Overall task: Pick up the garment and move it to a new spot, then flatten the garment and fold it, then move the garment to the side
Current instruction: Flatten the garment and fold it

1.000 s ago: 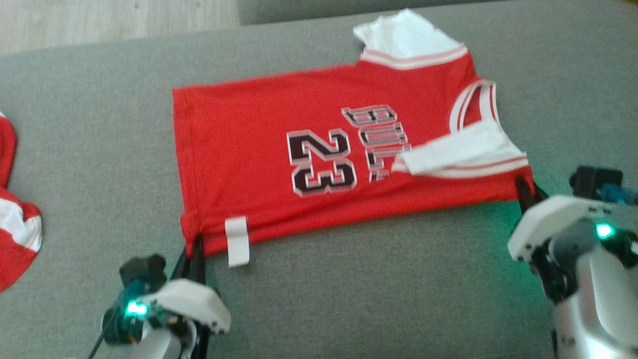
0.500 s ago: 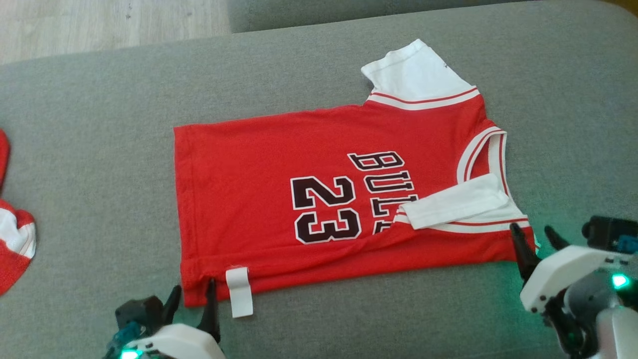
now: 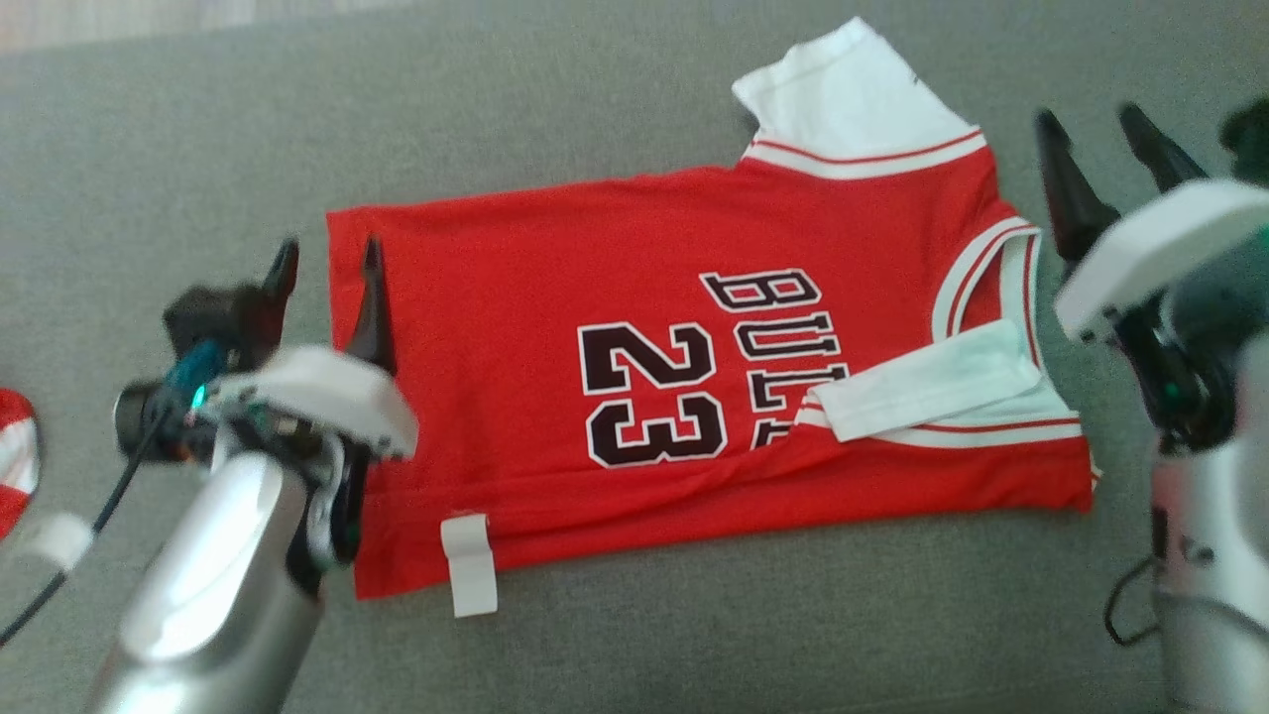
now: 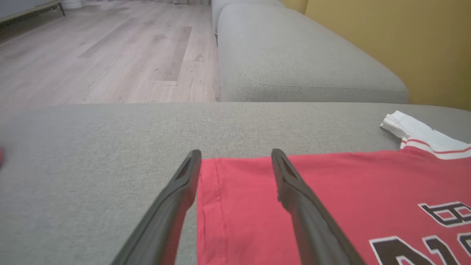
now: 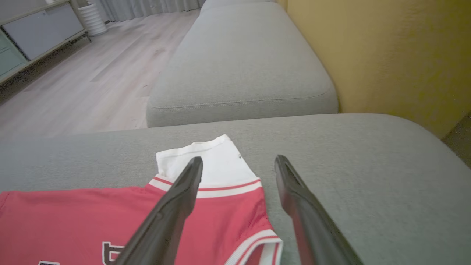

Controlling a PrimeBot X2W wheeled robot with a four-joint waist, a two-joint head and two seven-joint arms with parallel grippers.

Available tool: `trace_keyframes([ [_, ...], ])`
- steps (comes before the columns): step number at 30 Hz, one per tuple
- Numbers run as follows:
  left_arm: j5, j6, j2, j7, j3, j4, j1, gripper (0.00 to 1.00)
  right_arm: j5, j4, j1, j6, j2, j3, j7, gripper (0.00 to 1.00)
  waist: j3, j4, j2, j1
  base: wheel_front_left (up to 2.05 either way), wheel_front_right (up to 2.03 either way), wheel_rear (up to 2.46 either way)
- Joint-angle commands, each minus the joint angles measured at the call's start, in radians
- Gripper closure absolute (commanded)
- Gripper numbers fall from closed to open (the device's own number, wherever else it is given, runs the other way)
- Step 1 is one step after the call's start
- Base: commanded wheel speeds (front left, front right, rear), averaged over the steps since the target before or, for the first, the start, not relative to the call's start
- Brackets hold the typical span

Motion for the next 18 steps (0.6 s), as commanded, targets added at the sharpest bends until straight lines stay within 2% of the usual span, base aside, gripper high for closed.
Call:
trace_keyframes([
  [1, 0.009, -0.002, 0.013, -0.013, 0.041, -0.003, -0.037, 0.0, 0.009, -0.025, -0.029, 0.007, -0.004, 0.032, -0.009, 0.0, 0.043, -0.004, 0.0, -0.0003, 0.0, 0.0, 0.0],
  [7, 0.011, -0.019, -0.036, -0.049, 0.044, 0.203, -0.179, 0.0, 0.049, 0.039, -0.123, 0.007, -0.017, 0.104, -0.05, 0.0, 0.134, -0.028, 0.0, -0.0003, 0.0, 0.0, 0.0],
  [13, 0.002, -0.029, -0.053, -0.069, 0.053, 0.312, -0.246, 0.0, 0.067, 0.073, -0.135, 0.007, -0.04, 0.111, -0.082, 0.0, 0.175, -0.035, 0.0, -0.0003, 0.0, 0.0, 0.0],
  [18, -0.011, -0.003, -0.073, -0.089, 0.07, 0.367, -0.254, 0.0, 0.074, 0.078, -0.122, 0.007, -0.048, 0.101, -0.094, 0.0, 0.187, -0.034, 0.0, -0.0003, 0.0, 0.0, 0.0],
])
